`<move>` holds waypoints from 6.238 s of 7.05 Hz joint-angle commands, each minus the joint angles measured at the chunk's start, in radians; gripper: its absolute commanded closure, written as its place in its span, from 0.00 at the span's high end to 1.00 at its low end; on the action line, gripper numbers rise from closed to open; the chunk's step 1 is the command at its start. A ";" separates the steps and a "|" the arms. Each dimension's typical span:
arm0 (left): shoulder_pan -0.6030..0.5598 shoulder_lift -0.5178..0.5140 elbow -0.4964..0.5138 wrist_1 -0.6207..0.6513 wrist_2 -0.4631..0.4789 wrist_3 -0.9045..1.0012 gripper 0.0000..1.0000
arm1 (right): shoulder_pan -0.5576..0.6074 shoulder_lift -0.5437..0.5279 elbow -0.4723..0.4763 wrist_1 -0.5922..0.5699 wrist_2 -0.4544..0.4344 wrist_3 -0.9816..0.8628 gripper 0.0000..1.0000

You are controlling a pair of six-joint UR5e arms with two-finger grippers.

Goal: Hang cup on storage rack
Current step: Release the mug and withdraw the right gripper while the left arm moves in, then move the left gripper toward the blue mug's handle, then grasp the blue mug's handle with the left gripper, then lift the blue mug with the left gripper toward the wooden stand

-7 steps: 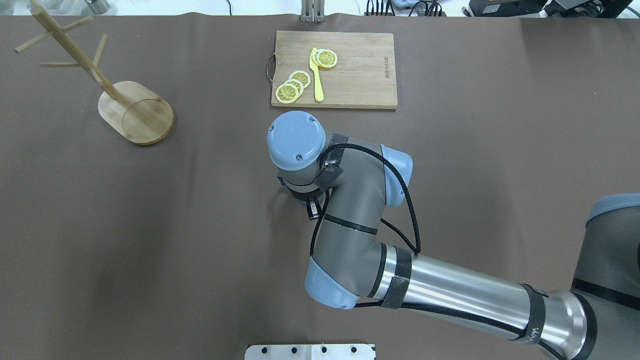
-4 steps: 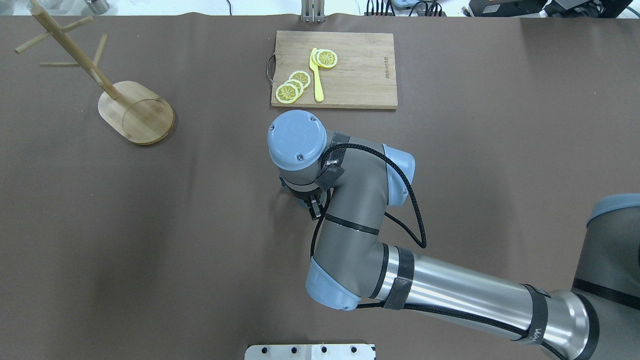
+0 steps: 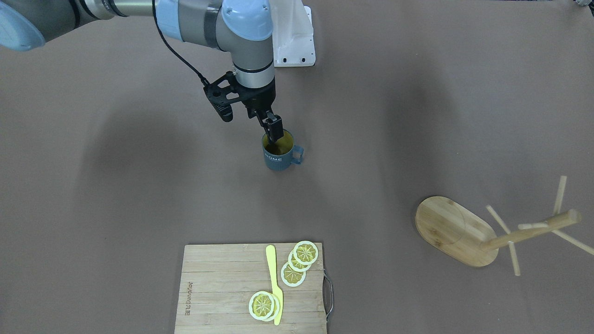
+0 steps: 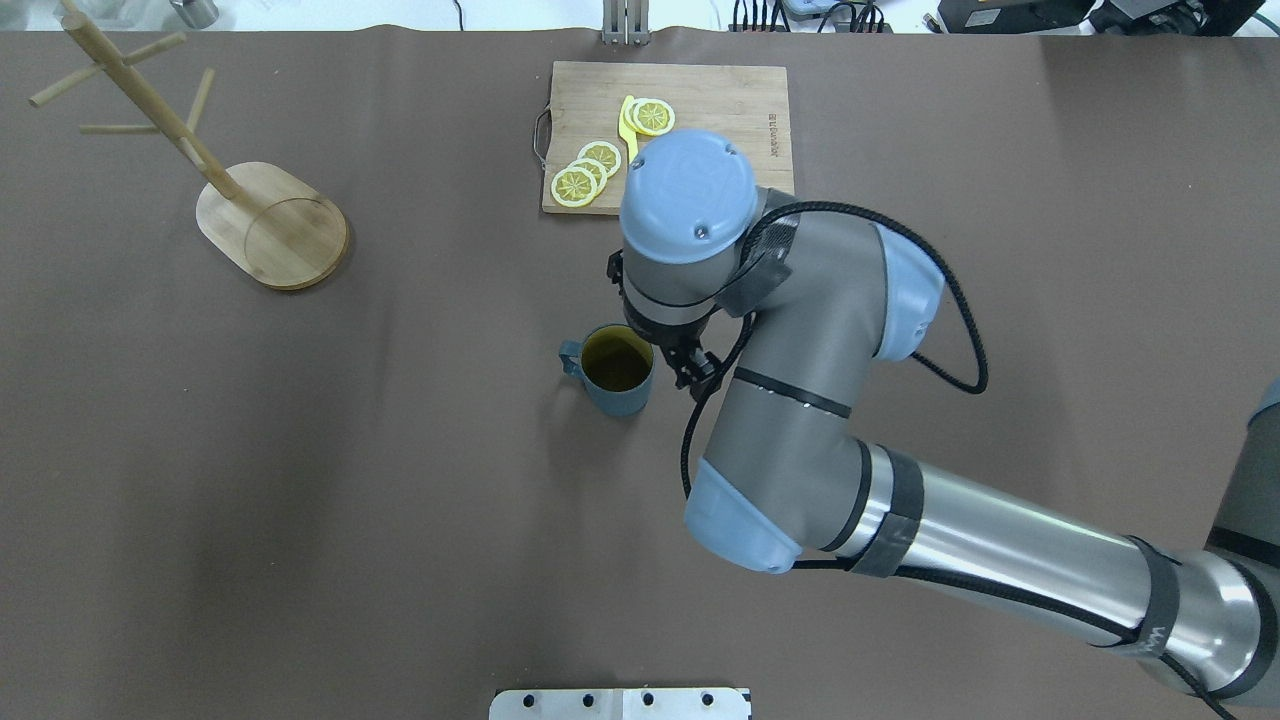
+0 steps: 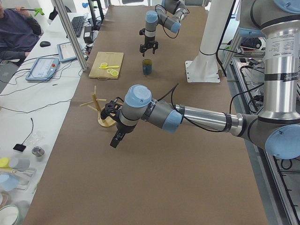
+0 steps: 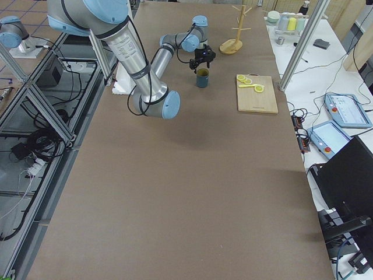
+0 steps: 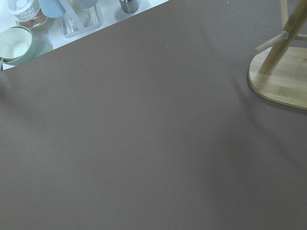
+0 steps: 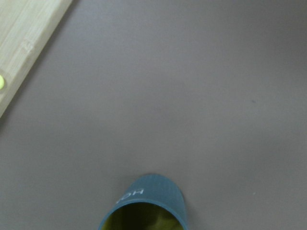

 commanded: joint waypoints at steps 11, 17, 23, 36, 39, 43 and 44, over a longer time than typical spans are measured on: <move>0.688 -0.179 -0.052 -0.528 0.183 -0.698 0.99 | 0.817 -0.712 0.116 -0.040 0.318 -1.908 1.00; 0.940 -0.467 0.213 -0.545 0.469 -0.700 0.98 | 0.956 -0.929 0.051 0.156 0.370 -2.139 1.00; 1.149 -0.529 0.363 -0.786 0.634 -0.700 0.79 | 0.964 -0.923 0.050 0.155 0.378 -2.145 1.00; 1.154 -0.624 0.445 -0.779 0.720 -0.741 0.27 | 0.962 -0.915 0.049 0.156 0.376 -2.142 1.00; 1.154 -0.623 0.442 -0.784 0.719 -0.750 0.10 | 0.962 -0.912 0.049 0.155 0.376 -2.142 1.00; 1.146 -0.620 0.433 -0.900 0.719 -0.817 0.00 | 0.962 -0.910 0.047 0.155 0.375 -2.142 1.00; 1.141 -0.612 0.433 -0.902 0.720 -0.853 0.00 | 0.962 -0.910 0.044 0.156 0.375 -2.144 1.00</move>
